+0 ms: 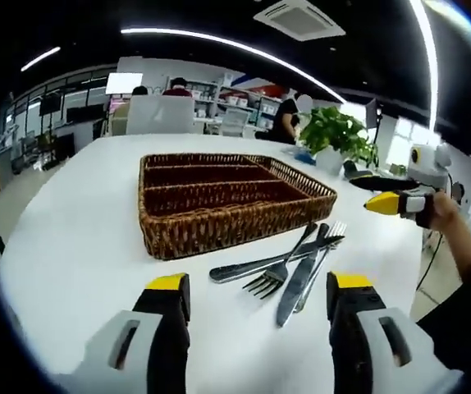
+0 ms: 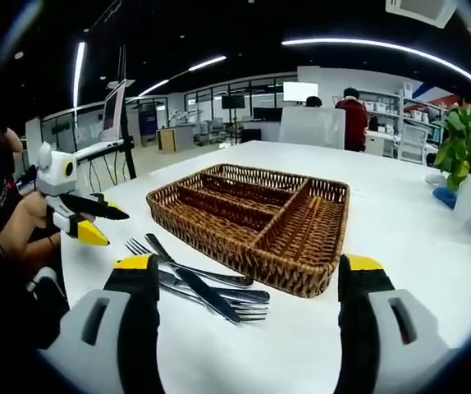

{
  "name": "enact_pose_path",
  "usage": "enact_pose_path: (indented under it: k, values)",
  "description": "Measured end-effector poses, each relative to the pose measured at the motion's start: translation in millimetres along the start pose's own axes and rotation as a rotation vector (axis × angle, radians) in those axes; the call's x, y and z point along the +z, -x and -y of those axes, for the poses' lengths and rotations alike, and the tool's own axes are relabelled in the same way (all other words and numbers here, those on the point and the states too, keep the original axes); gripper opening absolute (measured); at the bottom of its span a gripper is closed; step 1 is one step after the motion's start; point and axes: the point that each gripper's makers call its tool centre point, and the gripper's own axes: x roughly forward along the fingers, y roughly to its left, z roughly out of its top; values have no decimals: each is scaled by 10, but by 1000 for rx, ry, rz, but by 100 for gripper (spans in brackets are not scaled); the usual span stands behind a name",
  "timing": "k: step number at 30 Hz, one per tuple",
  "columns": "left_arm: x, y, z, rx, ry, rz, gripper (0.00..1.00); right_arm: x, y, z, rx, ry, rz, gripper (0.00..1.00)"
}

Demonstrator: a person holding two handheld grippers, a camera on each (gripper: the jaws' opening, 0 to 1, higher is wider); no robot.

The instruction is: Arrange the knives, forks, and spoons in their matching storage slots by inserting each utensil handle-first until every utensil is classified and aligned in the correct compartment

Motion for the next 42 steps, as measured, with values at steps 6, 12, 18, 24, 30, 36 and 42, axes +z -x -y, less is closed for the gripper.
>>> enact_pose_path:
  k: [6, 12, 18, 24, 30, 36, 42]
  values:
    - [-71, -69, -14, 4, 67, -13, 52, -6, 2, -9, 1, -4, 3, 92]
    - [-95, -116, -61, 3, 171, 4, 33, -28, 11, -4, 0, -12, 5, 91]
    - [-202, -209, -31, -18, 222, -28, 30, -60, 14, 10, -2, -16, 1, 91]
    - [-201, -294, -16, -34, 265, -13, 23, -76, 9, 10, -1, -20, -2, 91]
    - [-215, -342, -6, -42, 266, -16, 16, -89, 5, 26, -4, -24, -3, 91]
    - [-245, -335, 7, -45, 235, -27, 10, -96, 1, 22, -3, -25, -4, 90]
    - [-211, -307, 51, -82, 228, -11, 3, -87, -8, -3, 1, -20, -3, 90]
